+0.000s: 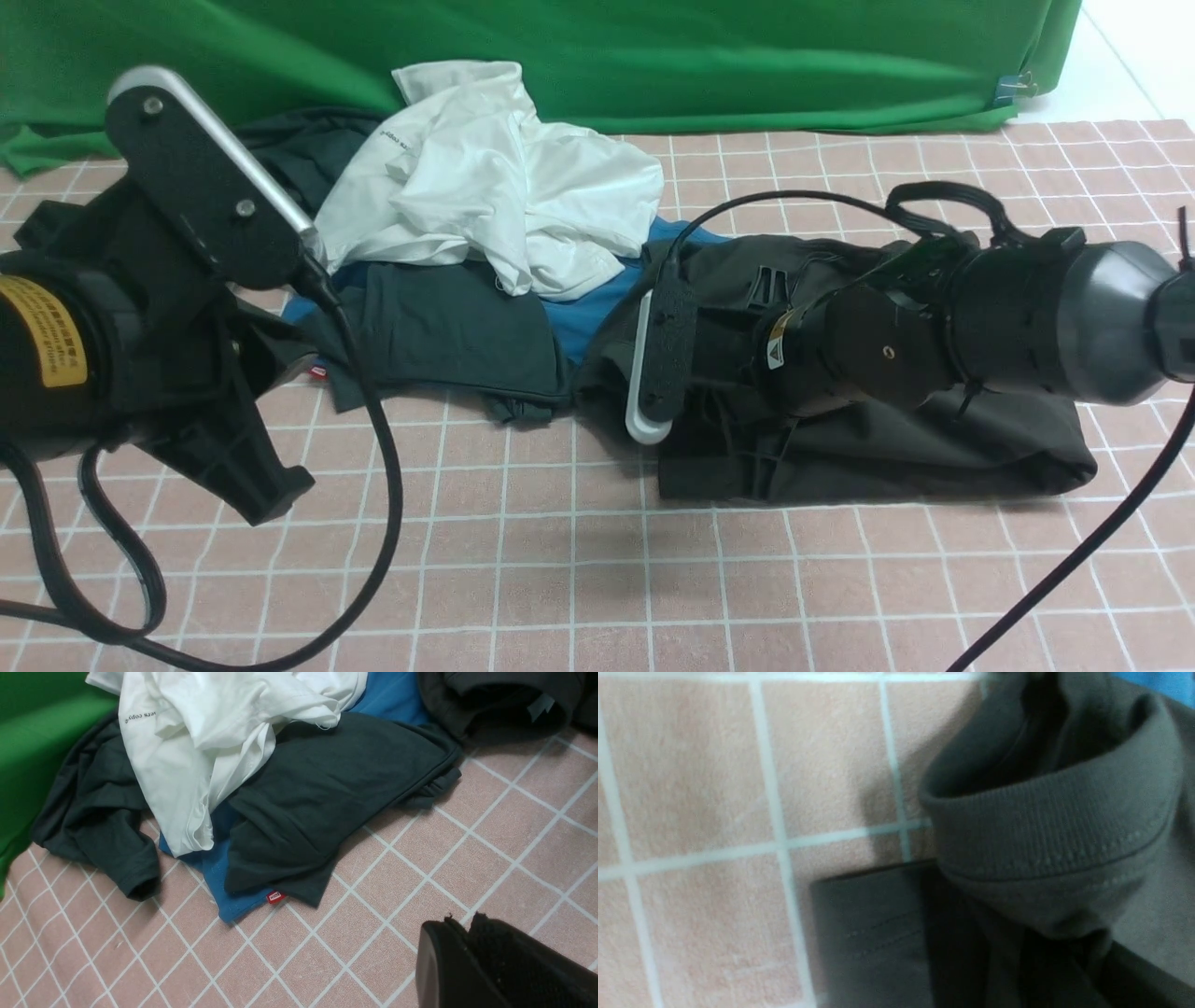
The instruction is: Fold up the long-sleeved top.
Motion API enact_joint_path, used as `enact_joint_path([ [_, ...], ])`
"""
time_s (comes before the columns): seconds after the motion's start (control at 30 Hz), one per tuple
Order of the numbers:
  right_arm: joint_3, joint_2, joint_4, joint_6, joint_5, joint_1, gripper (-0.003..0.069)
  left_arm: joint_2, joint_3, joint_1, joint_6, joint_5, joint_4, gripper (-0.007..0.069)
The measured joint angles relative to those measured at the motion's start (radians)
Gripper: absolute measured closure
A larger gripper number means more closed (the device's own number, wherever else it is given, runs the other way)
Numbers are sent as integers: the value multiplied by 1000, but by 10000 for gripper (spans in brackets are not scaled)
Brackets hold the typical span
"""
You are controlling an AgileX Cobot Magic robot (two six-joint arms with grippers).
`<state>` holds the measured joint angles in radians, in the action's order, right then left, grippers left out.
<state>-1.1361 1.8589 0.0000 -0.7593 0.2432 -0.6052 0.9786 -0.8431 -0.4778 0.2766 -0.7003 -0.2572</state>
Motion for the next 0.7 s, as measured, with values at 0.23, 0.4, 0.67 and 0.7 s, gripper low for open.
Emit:
enact_joint_path([
  [0.23, -93, -11, 62, 102, 138, 0, 585, 0, 1, 0, 0, 0, 3, 615],
  [0.4, -145, -12, 141, 126, 178, 0, 585, 0, 1, 0, 0, 0, 6, 615],
  [0.67, -150, -12, 177, 276, 211, 0, 401, 0, 1, 0, 0, 0, 6, 615],
  [0.7, -150, -12, 178, 282, 211, 0, 386, 0, 1, 0, 0, 0, 6, 615],
])
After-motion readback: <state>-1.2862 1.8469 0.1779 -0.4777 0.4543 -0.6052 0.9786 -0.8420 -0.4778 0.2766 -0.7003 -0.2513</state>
